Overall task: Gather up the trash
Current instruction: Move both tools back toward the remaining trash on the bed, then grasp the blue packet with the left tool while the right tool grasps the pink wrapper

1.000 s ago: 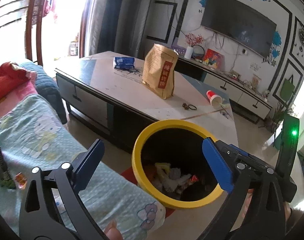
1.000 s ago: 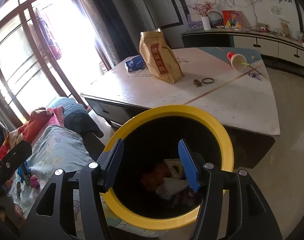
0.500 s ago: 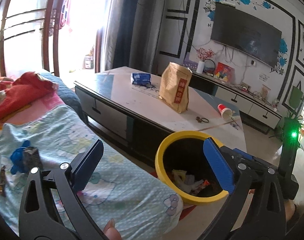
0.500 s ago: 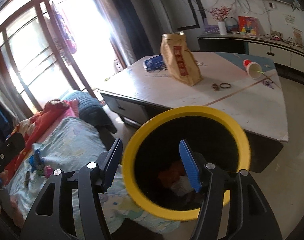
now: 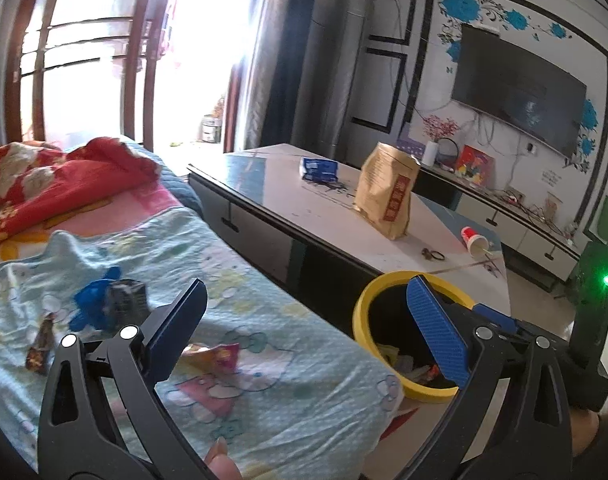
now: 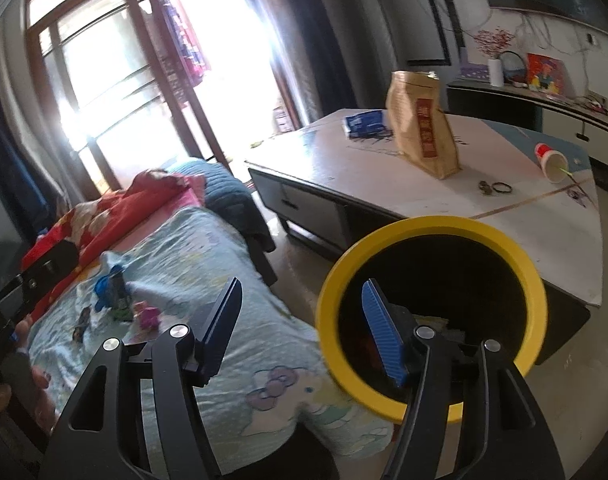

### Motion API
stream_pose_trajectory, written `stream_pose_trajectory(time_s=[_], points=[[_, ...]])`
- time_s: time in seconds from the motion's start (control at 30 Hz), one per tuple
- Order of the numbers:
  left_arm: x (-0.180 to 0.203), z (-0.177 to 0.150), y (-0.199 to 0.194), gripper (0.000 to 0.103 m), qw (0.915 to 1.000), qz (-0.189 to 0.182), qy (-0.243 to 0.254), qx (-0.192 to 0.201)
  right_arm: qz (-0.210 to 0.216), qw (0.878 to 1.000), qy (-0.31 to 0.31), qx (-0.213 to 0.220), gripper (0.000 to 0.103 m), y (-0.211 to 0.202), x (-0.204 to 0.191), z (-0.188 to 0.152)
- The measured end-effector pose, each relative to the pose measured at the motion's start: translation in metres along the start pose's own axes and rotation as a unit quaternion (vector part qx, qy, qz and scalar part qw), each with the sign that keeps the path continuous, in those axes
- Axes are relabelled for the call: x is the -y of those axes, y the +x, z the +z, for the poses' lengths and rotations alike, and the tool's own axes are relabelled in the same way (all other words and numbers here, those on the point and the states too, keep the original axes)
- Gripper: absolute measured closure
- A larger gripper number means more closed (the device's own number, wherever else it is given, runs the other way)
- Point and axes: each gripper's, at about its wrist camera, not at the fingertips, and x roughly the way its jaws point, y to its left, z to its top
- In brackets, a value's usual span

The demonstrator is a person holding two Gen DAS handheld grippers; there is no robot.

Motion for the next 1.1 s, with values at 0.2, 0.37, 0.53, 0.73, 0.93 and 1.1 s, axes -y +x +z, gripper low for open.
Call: stream_pose_trajectory(time_s=[0.2, 0.37, 0.53, 0.73, 0.93, 1.1], points=[[-0.026, -0.005, -0.012, 0.011, 0.9997, 0.013, -0.022, 0.006, 0.016, 0.999, -0.029, -0.006, 0.042, 0.001, -0.026, -0.003], [-0.041, -0.008, -0.021, 0.011, 0.9991, 0.022, -0.036, 0.010, 0.036, 0.998, -0.056, -0.014, 0.042, 0.003, -0.055, -0.009], [-0.058, -0.010, -0.029, 0.011, 0.9983, 0.033, -0.046, 0.014, 0.054, 0.994, -0.088, -0.021, 0.042, 0.007, -0.085, -0.014], [-0.079, -0.013, -0.037, 0.011, 0.9968, 0.043, -0.066, 0.015, 0.075, 0.990, -0.116, -0.029, 0.042, 0.011, -0.115, -0.019], [-0.101, -0.016, -0.042, 0.011, 0.9948, 0.058, -0.083, 0.015, 0.089, 0.987, -0.133, -0.034, 0.041, 0.015, -0.135, -0.022], [-0.122, -0.020, -0.044, 0.011, 0.9922, 0.073, -0.100, 0.012, 0.104, 0.984, -0.137, -0.041, 0.040, 0.024, -0.148, -0.023]])
